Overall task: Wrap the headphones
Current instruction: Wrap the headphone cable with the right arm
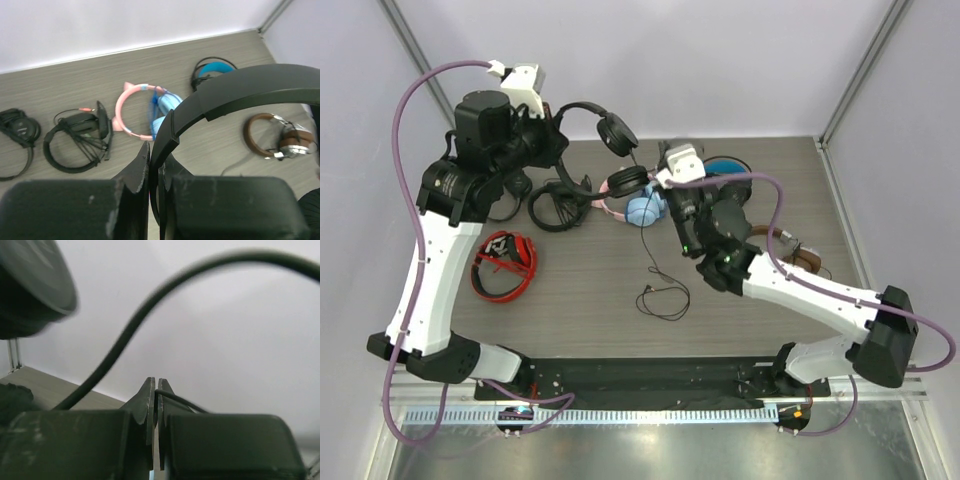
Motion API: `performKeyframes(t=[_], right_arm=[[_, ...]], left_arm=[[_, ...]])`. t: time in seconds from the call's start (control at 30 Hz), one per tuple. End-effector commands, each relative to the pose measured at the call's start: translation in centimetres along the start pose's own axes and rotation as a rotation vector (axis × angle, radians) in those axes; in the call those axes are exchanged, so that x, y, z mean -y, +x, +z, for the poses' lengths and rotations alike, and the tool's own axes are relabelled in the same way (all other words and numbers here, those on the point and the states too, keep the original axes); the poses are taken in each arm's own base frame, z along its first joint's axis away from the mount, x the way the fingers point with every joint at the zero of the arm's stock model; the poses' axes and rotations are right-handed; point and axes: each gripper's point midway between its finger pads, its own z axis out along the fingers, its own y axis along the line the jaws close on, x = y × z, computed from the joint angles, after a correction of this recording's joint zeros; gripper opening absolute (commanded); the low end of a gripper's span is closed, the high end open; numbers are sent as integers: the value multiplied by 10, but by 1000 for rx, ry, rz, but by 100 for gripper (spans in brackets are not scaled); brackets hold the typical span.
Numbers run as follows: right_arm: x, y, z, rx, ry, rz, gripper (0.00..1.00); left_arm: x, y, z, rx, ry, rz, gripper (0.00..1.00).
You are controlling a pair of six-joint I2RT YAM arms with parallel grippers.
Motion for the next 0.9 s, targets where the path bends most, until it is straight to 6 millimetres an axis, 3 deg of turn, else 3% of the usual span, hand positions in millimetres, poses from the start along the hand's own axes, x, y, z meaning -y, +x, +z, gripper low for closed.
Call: performKeyframes(t=[0.0,0.1,0.3,0.37,0.53,0.63,0.87], right_arm=[[28,-1,33,42,22,68,1],[33,31,43,-5,11,84,1],[-5,75,42,-85,-118,161,1],[-15,82,37,-95,-145,222,1],[-42,108,12,-152,-221,326,1],[-71,115,-9,-188,-276,317,1],[-129,99,-72,-207,-393,235,1]], left_arm=[[26,-24,-18,61,126,-12,0],[30,-31,-28,86,150,-10,0],[49,-45,-40,118,248,-37,0],[52,-49,-43,133,260,-62,0],[51,-66,-42,194,264,-122,0],[51,-76,-39,230,265,-170,0],[27,-83,-22,281,130,-244,0]])
